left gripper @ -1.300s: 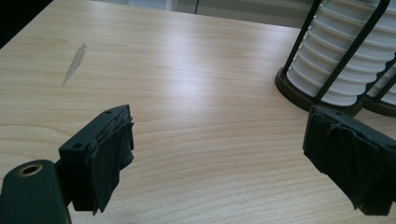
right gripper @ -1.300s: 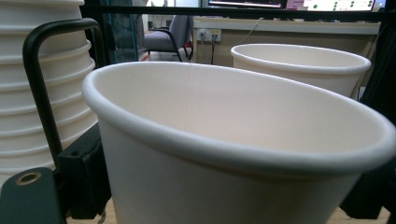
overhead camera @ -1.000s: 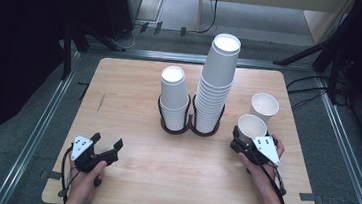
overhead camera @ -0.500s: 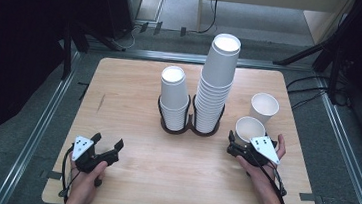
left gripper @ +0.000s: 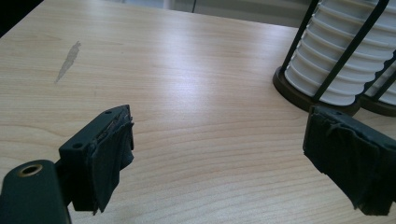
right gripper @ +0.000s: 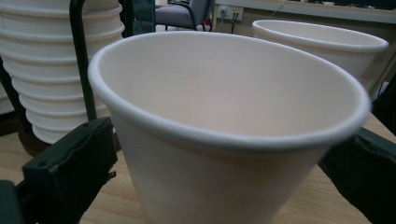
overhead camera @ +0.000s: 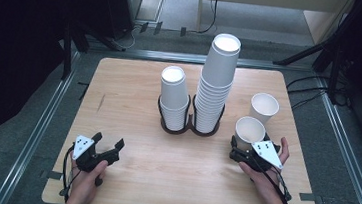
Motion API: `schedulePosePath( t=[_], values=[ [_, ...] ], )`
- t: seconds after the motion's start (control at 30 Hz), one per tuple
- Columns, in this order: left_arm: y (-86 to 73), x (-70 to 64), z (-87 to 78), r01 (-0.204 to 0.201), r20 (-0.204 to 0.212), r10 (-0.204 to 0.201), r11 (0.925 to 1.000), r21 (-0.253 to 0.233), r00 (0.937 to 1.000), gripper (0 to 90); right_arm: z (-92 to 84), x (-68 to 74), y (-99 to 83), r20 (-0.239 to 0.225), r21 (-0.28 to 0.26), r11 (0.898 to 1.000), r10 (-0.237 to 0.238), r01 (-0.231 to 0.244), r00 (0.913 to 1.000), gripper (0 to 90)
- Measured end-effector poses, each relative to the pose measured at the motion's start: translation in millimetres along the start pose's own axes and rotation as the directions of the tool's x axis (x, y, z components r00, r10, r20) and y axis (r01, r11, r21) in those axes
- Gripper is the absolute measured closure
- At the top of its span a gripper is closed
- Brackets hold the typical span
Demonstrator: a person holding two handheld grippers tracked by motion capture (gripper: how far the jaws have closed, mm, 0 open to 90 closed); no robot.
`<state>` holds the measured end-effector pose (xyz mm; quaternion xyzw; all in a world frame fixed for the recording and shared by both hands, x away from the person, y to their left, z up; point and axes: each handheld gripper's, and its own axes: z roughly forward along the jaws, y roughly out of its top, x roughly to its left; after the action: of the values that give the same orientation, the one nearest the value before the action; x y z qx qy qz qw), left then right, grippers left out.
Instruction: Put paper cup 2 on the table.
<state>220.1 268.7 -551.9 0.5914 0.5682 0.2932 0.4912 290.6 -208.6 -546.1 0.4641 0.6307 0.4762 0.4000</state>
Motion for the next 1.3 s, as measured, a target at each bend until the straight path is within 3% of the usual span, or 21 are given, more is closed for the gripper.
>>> schedulePosePath(
  t=[0.47, 0.7, 1.3],
  values=[
    [-0.1, 0.0, -0.2, 0.000, 0.003, 0.000, 1.0000, 0.001, 1.0000, 9.0, -38.5, -24.2, -3.8, 0.028, 0.001, 1.000, 0.009, -0.009, 0.9996, 0.0],
    [-0.2, -0.1, -0.2, -0.001, 0.002, 0.001, 1.0000, 0.001, 1.0000, 9.0, -54.6, -30.6, -9.2, 0.025, 0.010, 1.000, -0.013, 0.013, 0.9996, 0.0],
    [-0.2, 0.3, -0.2, 0.005, 0.004, -0.005, 1.0000, 0.001, 1.0000, 9.0, -89.2, -76.6, -26.0, 0.146, 0.046, 0.998, 0.030, -0.037, 0.9889, 0.0]
  ],
)
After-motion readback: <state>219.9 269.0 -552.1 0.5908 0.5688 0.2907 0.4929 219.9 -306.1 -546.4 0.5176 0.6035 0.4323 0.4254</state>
